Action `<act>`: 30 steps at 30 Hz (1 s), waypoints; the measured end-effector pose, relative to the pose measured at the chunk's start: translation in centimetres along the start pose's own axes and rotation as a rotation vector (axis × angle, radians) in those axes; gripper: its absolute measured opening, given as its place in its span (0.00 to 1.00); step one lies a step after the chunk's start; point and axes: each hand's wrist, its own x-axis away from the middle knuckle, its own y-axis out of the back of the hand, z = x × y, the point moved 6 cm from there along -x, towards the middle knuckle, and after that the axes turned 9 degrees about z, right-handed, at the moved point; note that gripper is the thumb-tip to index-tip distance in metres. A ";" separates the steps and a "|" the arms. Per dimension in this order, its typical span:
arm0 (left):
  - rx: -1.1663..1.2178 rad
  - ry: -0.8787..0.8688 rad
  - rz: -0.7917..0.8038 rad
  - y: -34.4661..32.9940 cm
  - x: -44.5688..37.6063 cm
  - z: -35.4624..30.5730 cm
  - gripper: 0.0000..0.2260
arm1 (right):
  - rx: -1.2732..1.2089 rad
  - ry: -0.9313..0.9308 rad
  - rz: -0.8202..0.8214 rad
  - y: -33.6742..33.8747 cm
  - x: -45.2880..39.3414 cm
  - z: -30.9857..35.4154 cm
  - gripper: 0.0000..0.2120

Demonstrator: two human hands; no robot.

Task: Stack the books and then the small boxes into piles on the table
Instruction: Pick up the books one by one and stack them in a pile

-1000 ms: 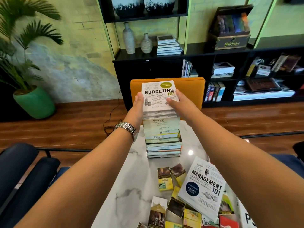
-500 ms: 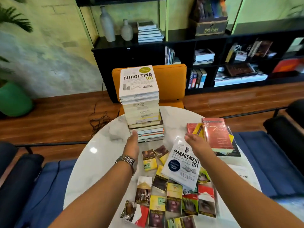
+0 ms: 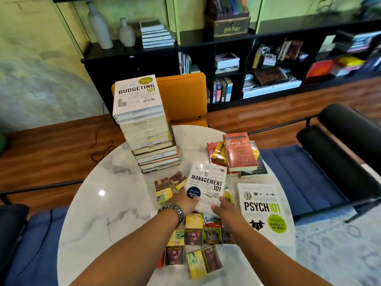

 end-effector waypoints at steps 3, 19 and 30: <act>0.076 0.037 -0.008 0.1 -0.3 0.1 0.28 | -0.018 -0.011 0.015 0.1 1.5 1.2 0.21; 1.076 -0.193 -0.009 1.2 6.2 -0.7 0.08 | -0.427 0.144 0.159 1.1 4.0 4.6 0.13; 1.107 -0.699 -0.237 11.9 13.8 -3.7 0.15 | -0.493 0.579 0.196 0.8 7.3 17.1 0.13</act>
